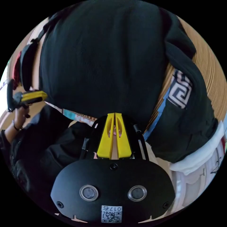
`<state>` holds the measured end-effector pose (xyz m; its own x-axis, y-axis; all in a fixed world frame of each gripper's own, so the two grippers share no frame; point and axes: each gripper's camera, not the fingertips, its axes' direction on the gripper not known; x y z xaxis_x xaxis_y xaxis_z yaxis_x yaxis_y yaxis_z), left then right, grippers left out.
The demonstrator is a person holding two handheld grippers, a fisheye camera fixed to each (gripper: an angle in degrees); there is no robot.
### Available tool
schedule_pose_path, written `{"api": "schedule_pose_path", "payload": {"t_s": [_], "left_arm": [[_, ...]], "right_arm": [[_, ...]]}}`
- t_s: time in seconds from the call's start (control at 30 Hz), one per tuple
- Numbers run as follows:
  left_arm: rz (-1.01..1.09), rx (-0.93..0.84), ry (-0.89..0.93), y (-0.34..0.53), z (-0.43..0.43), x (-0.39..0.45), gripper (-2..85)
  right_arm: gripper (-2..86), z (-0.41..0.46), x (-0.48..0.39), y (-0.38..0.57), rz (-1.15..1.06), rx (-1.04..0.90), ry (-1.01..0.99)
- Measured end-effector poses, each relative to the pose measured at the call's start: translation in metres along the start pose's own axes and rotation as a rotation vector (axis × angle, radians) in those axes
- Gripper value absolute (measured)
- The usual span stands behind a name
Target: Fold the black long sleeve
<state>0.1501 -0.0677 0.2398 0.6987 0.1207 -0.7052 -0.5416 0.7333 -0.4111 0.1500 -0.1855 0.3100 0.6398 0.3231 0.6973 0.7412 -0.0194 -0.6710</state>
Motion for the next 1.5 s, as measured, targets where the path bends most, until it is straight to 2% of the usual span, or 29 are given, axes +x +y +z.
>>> {"api": "schedule_pose_path", "payload": {"t_s": [0.07,0.13,0.27,0.43,0.53,0.6,0.67,0.73,0.83,0.93,1.03,1.17,1.23,1.3,1.33,1.4,1.47,1.5], "left_arm": [[-0.097,0.114,-0.005,0.017,-0.029,-0.014,1.4],[-0.240,0.236,-0.031,0.033,-0.060,-0.043,6.9],[-0.315,0.194,0.008,0.030,-0.057,-0.075,8.7],[-0.160,0.103,-0.184,0.045,-0.066,-0.052,4.0],[-0.232,0.102,-0.179,0.075,-0.082,-0.060,3.5],[-0.296,0.111,-0.134,0.093,-0.094,-0.069,3.4],[-0.322,0.164,-0.110,0.108,-0.114,-0.075,2.9],[-0.305,0.310,-0.099,0.121,-0.164,-0.081,2.8],[-0.343,0.475,-0.163,0.122,-0.242,-0.102,7.4],[-0.385,0.545,-0.163,0.102,-0.305,-0.143,11.4],[-0.449,0.512,-0.155,0.068,-0.329,-0.191,14.5],[-0.470,0.416,-0.177,0.029,-0.324,-0.225,15.9],[-0.555,0.255,-0.218,0.010,-0.302,-0.245,15.7],[-0.591,0.198,-0.261,0.008,-0.290,-0.252,12.6],[-0.588,0.205,-0.292,0.012,-0.289,-0.251,8.9],[-0.573,0.233,-0.244,0.024,-0.291,-0.250,4.3],[-0.564,0.310,-0.201,0.045,-0.305,-0.246,4.0],[-0.535,0.403,-0.181,0.066,-0.320,-0.238,3.9]], "right_arm": [[0.4,-0.033,0.021,0.022,0.064,0.162,-0.112],[0.4,-0.051,0.032,0.031,0.140,0.262,-0.133],[0.4,-0.062,0.033,0.025,0.185,0.394,-0.244],[0.3,-0.024,-0.003,0.004,0.223,0.275,-0.126],[0.3,0.014,-0.029,0.012,0.233,0.186,-0.055],[0.3,0.026,-0.040,0.026,0.201,0.222,-0.068],[0.3,0.030,-0.038,0.041,0.229,0.275,-0.094],[0.2,0.029,-0.030,0.044,0.247,0.273,-0.129],[0.3,0.026,-0.020,0.034,0.238,0.205,-0.150],[0.3,0.022,-0.022,0.020,0.183,0.117,-0.100],[0.3,0.019,-0.025,0.013,0.146,0.069,-0.060],[0.3,0.016,-0.013,0.019,0.216,0.068,-0.114],[0.3,0.016,-0.008,0.022,0.265,0.072,-0.142],[0.3,0.016,-0.004,0.024,0.311,0.069,-0.162],[0.3,0.015,-0.001,0.025,0.339,0.065,-0.173],[0.3,0.015,0.002,0.027,0.383,0.063,-0.190],[0.3,0.014,0.002,0.032,0.413,0.068,-0.195],[0.3,0.014,0.002,0.033,0.414,0.069,-0.191]]}}
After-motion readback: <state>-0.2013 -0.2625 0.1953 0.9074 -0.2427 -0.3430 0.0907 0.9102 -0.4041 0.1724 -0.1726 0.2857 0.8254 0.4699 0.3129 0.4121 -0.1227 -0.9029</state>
